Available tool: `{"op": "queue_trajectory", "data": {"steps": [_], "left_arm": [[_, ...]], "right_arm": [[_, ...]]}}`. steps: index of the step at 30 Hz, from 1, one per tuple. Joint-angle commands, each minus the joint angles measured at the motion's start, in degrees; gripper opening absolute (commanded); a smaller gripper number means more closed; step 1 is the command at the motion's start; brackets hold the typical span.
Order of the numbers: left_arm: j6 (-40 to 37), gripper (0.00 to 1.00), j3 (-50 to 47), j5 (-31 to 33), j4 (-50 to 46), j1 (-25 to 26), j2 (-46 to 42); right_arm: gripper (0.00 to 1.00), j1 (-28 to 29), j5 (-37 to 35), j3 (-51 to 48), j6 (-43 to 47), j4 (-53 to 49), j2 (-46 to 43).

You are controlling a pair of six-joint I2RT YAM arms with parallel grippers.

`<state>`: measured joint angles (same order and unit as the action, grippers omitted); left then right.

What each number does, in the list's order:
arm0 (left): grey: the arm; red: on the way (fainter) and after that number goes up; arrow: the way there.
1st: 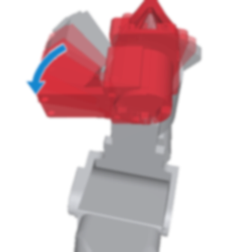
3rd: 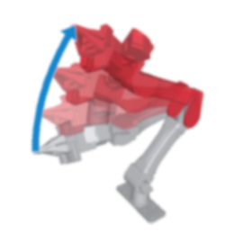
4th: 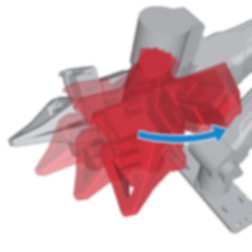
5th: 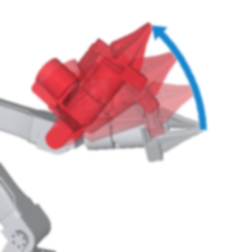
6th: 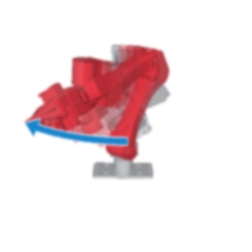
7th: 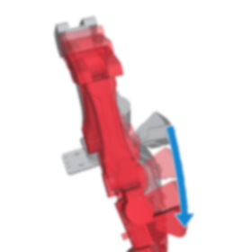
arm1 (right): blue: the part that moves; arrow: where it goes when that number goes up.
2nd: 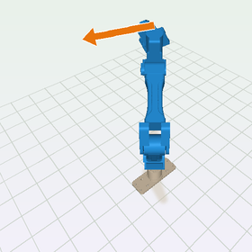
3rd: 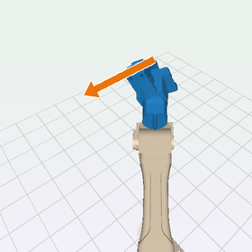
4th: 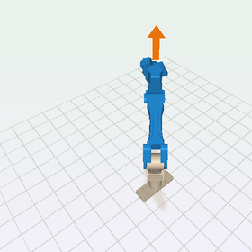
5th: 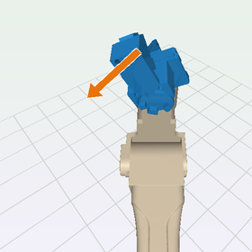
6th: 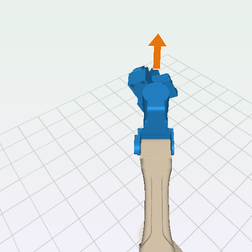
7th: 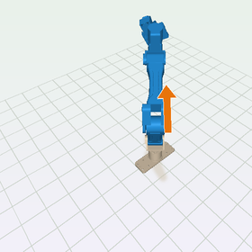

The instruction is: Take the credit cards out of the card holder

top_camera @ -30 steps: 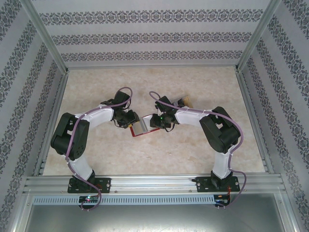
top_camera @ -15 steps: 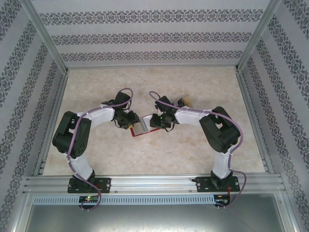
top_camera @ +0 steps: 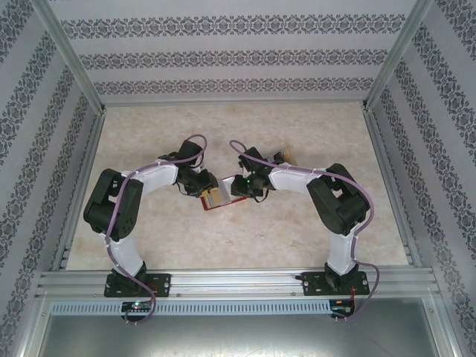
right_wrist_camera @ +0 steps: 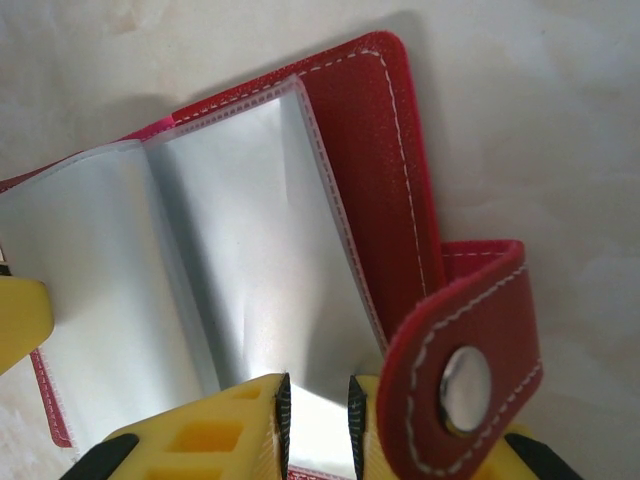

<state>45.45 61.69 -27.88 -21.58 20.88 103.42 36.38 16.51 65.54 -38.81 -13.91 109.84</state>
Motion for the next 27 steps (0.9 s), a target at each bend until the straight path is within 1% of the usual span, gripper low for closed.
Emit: {"op": "queue_trajectory", "data": {"steps": [1,7,14,18,21,23,27], "left_arm": [[-1.1,0.36,1.7,-2.5,1.4,-0.5,1.4],[-2.0,0.37,2.5,-5.2,2.6,-0.5,1.5],[-1.6,0.42,2.1,-9.7,6.4,-0.5,1.2],[-1.2,0.42,2.2,-10.8,7.7,-0.3,1.3],[-1.0,0.40,2.8,-11.2,8.0,0.0,2.0],[-1.4,0.39,3.3,-9.7,6.2,0.3,2.2],[-3.9,0.35,4.9,-1.2,-2.9,0.2,2.2]], "right_arm": [[0.27,-0.2,-0.8,0.1,0.9,-1.9,2.6],[0.27,-0.5,-0.7,-0.1,0.7,-2.0,2.1],[0.27,-0.7,-0.5,-0.6,0.4,-1.4,1.4],[0.26,-1.0,-0.3,-1.1,0.1,-0.9,0.6],[0.27,-1.2,-0.3,-1.4,-0.2,-0.6,-0.3],[0.26,-1.6,-0.4,-2.0,-0.5,-0.4,-1.6],[0.27,-2.3,-1.2,-3.6,-1.1,0.0,-5.1]]}}
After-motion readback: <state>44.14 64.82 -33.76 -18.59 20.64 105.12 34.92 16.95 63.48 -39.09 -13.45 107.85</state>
